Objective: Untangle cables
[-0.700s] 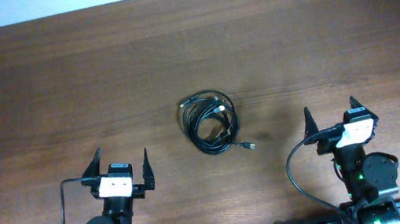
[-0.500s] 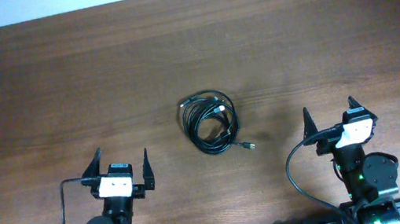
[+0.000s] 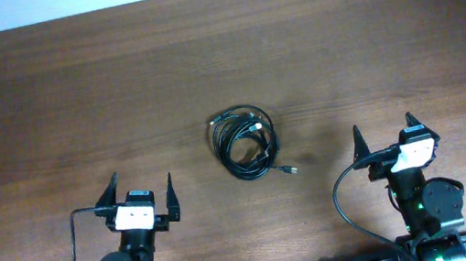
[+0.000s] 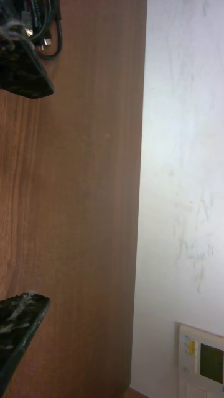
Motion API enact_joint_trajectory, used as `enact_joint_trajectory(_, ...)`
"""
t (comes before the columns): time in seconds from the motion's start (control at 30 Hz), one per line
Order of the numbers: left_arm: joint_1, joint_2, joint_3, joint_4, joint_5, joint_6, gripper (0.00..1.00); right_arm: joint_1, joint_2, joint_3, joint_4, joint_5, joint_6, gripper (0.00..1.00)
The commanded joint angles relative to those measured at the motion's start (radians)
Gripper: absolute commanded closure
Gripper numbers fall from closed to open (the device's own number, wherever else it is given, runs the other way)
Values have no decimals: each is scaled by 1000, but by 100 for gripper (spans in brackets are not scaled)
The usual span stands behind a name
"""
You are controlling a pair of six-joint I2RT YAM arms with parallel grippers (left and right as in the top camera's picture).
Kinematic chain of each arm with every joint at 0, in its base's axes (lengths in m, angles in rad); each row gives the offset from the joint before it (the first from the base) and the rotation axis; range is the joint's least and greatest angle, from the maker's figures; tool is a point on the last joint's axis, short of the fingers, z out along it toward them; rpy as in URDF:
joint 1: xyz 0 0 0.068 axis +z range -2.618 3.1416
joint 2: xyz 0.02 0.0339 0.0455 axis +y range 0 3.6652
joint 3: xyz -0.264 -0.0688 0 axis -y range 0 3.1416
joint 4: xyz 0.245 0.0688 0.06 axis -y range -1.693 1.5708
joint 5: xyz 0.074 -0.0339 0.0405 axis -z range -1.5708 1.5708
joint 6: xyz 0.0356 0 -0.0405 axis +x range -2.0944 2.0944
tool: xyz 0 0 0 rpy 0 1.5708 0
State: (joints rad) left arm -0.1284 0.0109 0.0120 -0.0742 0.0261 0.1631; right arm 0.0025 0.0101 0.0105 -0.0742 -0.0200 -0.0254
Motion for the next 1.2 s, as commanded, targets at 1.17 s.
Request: enact_joint_trajectory(1.17, 5, 307, 168, -122, -3, -224, 1, -3, 22, 53, -119, -39, 7, 2)
